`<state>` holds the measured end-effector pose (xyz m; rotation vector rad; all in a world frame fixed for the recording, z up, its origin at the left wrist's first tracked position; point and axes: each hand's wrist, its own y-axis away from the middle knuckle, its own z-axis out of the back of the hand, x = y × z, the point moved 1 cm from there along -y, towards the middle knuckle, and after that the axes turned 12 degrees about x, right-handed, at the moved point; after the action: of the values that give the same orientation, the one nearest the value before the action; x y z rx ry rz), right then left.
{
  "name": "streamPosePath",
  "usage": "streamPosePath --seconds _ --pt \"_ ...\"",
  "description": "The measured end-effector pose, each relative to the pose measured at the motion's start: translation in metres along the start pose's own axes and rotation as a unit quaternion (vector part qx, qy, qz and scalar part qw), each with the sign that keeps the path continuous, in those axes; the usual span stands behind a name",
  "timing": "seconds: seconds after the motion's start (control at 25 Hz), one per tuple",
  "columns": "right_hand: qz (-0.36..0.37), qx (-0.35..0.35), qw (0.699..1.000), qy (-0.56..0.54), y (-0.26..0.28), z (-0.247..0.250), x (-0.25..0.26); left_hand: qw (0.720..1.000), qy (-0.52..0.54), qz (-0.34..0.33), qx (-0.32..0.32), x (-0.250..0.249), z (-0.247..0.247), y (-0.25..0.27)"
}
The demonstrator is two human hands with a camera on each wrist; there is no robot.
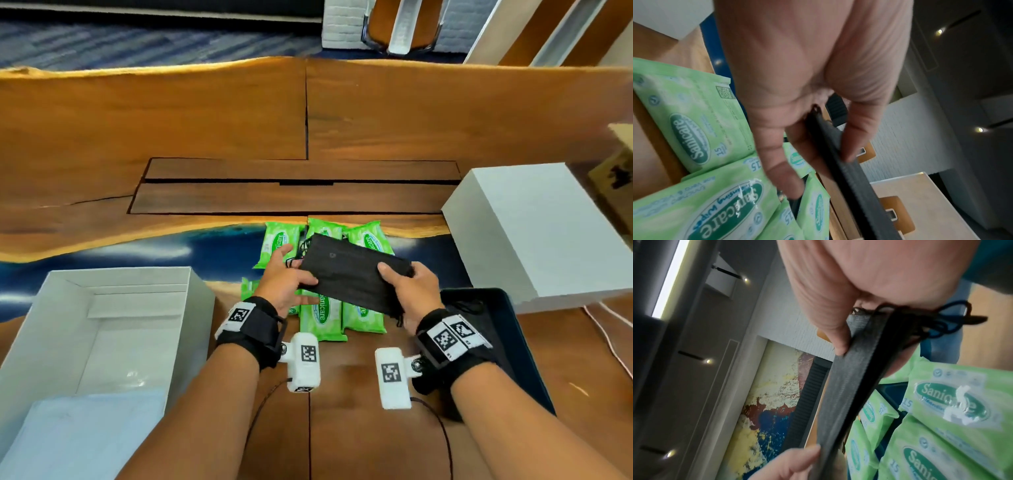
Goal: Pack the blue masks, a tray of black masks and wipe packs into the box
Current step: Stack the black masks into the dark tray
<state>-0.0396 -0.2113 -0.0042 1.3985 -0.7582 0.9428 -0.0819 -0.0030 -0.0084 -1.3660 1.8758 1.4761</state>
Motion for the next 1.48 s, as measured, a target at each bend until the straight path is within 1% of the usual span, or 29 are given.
streamPosePath --seconds 0.12,0.24,0.32,0.4,0.48,0.56,0.6,0.68,0.76,0.84,0.92,0.96,1.0,1.04,1.08,1.16,1.2,1.24,1.28,1.32,1.36,1.4,1.44,1.48 --pt "0.007 0.024 0.999 0.032 0.007 0.012 -0.001 0.994 -0.081 0.049 0.054 0.006 -0.015 0.003" --pt "-0.028 0.077 0.996 0.034 0.014 0.028 -0.006 0.982 -0.168 0.053 0.062 0.015 -0.032 -0.001" --pt "-0.040 0.084 0.995 0.024 0.023 0.045 -0.012 0.977 -0.200 0.045 0.065 0.023 -0.050 -0.006" --pt "-0.030 0.047 0.998 0.011 0.032 0.068 -0.017 0.975 -0.218 0.019 0.044 0.028 -0.068 -0.011" --pt "-0.012 0.010 1.000 0.012 0.042 0.093 -0.020 0.970 -0.241 -0.026 0.025 0.031 -0.086 -0.017" --pt "0.012 -0.014 0.999 0.051 0.053 0.118 -0.023 0.965 -0.252 -0.074 0.016 0.037 -0.111 -0.021" --pt "0.020 -0.017 0.996 0.090 0.057 0.125 -0.023 0.962 -0.259 -0.090 0.012 0.039 -0.121 -0.022" --pt "0.017 -0.015 0.986 0.164 0.067 0.140 -0.027 0.954 -0.281 -0.102 0.028 0.048 -0.147 -0.023" --pt "-0.005 -0.008 0.981 0.196 0.073 0.155 -0.032 0.936 -0.329 -0.107 0.066 0.056 -0.167 -0.024" --pt "-0.028 0.022 0.973 0.229 0.078 0.167 -0.033 0.913 -0.379 -0.109 0.106 0.062 -0.182 -0.024" --pt "-0.049 0.054 0.956 0.283 0.082 0.180 -0.036 0.888 -0.426 -0.102 0.141 0.069 -0.197 -0.024" --pt "-0.062 0.055 0.950 0.302 0.084 0.186 -0.038 0.874 -0.451 -0.100 0.152 0.074 -0.204 -0.025" --pt "-0.072 0.053 0.944 0.317 0.085 0.192 -0.041 0.855 -0.484 -0.098 0.162 0.079 -0.211 -0.026" --pt "-0.080 0.052 0.940 0.328 0.085 0.197 -0.044 0.827 -0.526 -0.097 0.171 0.083 -0.218 -0.027" --pt "-0.088 0.059 0.934 0.340 0.085 0.200 -0.047 0.787 -0.584 -0.099 0.170 0.087 -0.223 -0.028" --pt "-0.098 0.077 0.918 0.375 0.085 0.202 -0.050 0.680 -0.708 -0.106 0.159 0.093 -0.227 -0.030" --pt "-0.101 0.083 0.910 0.394 0.084 0.203 -0.052 0.632 -0.752 -0.104 0.155 0.095 -0.229 -0.030" --pt "-0.108 0.087 0.900 0.413 0.084 0.204 -0.052 0.602 -0.778 -0.097 0.153 0.098 -0.229 -0.029" --pt "-0.111 0.084 0.891 0.433 0.084 0.204 -0.050 0.590 -0.788 -0.094 0.151 0.101 -0.230 -0.027" --pt "-0.105 0.068 0.882 0.454 0.084 0.204 -0.047 0.590 -0.788 -0.101 0.143 0.102 -0.231 -0.025" --pt "-0.092 0.043 0.875 0.472 0.084 0.203 -0.042 0.598 -0.782 -0.120 0.131 0.103 -0.231 -0.024" --pt "-0.070 0.014 0.873 0.482 0.084 0.202 -0.036 0.608 -0.771 -0.149 0.120 0.103 -0.232 -0.023" --pt "-0.044 -0.006 0.878 0.477 0.083 0.199 -0.032 0.613 -0.761 -0.176 0.119 0.103 -0.233 -0.023" --pt "-0.027 -0.003 0.885 0.465 0.081 0.196 -0.029 0.606 -0.761 -0.191 0.131 0.103 -0.234 -0.024"
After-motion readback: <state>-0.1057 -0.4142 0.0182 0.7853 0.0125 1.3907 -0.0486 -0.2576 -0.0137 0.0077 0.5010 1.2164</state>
